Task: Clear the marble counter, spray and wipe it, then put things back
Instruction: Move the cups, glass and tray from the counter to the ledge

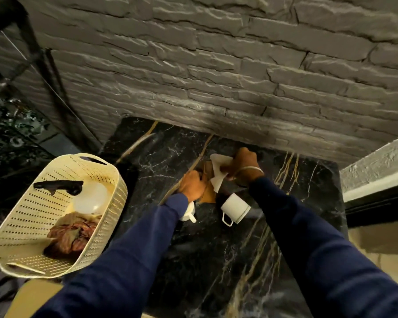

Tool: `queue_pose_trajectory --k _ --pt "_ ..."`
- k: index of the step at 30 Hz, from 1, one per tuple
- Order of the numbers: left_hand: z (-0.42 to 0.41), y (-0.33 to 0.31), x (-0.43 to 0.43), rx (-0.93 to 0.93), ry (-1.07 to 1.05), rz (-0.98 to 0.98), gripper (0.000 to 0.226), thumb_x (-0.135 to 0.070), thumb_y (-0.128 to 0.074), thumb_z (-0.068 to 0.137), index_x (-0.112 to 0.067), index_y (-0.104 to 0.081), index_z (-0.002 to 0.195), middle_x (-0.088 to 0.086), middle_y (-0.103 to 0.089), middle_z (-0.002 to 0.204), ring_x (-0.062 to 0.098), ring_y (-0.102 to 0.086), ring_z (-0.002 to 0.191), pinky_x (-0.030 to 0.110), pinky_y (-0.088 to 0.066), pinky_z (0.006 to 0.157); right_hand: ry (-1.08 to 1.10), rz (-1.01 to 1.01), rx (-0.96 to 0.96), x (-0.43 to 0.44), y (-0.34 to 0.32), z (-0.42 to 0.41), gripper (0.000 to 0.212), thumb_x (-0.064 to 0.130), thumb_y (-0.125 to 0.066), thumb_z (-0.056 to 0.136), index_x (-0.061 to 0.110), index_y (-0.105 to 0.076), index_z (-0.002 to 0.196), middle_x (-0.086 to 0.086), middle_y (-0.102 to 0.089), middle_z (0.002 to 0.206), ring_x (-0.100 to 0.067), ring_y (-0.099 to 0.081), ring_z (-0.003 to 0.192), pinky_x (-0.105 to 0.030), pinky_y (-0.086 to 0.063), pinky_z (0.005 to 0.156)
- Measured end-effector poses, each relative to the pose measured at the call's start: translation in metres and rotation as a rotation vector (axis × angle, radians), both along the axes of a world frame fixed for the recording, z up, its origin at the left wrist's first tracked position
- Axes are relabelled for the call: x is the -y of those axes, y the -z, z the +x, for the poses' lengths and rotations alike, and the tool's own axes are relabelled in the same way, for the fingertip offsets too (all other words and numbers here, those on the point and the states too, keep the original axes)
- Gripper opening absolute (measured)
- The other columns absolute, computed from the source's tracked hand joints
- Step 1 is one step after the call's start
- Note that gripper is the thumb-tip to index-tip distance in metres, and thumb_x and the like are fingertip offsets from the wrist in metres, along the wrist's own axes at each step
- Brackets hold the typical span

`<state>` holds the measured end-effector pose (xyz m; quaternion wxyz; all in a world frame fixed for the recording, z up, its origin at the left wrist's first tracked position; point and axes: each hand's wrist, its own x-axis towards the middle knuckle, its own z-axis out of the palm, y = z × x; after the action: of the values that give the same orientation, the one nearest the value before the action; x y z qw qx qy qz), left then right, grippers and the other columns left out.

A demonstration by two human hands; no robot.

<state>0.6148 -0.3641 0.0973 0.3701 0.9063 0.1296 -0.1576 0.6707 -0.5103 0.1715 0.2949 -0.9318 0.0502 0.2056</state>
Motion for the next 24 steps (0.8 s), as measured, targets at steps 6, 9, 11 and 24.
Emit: queue_pose_trajectory --k 6,9,11,24 --pt "-0.002 -0.002 -0.001 -0.007 0.009 0.018 0.023 -0.009 -0.052 0.092 0.004 -0.069 0.097 0.026 -0.070 0.102 0.038 -0.066 0.095 0.038 -0.051 0.079 -0.135 -0.123 -0.039 -0.033 0.019 0.024 0.057 0.025 -0.089 0.061 0.003 -0.065 0.109 -0.015 -0.069 0.106 -0.030 -0.066 0.103 -0.039 -0.058 0.084" --pt "-0.002 -0.002 -0.002 -0.002 0.014 0.009 0.026 -0.012 -0.049 0.095 0.005 -0.068 0.100 0.027 -0.069 0.104 0.039 -0.065 0.096 0.039 -0.050 0.079 -0.139 -0.178 -0.001 -0.040 0.025 0.027 0.051 0.020 -0.083 0.071 0.002 -0.063 0.113 -0.019 -0.065 0.116 -0.034 -0.064 0.108 -0.039 -0.057 0.087" --pt "-0.002 -0.002 -0.002 0.008 0.021 -0.009 0.028 -0.013 -0.046 0.098 0.006 -0.066 0.095 0.027 -0.068 0.101 0.041 -0.065 0.094 0.039 -0.048 0.075 -0.171 -0.230 0.066 -0.043 0.028 0.027 0.044 0.017 -0.078 0.077 0.002 -0.061 0.115 -0.020 -0.063 0.119 -0.035 -0.062 0.111 -0.038 -0.054 0.088" --pt "0.006 -0.001 0.005 0.017 -0.129 -0.138 0.042 -0.036 -0.041 0.102 -0.001 -0.064 0.097 0.018 -0.068 0.089 0.033 -0.065 0.084 0.036 -0.050 0.074 -0.129 -0.129 0.107 -0.034 0.032 0.036 0.033 0.027 -0.075 0.078 0.009 -0.068 0.105 -0.015 -0.069 0.104 -0.033 -0.067 0.097 -0.037 -0.056 0.078"
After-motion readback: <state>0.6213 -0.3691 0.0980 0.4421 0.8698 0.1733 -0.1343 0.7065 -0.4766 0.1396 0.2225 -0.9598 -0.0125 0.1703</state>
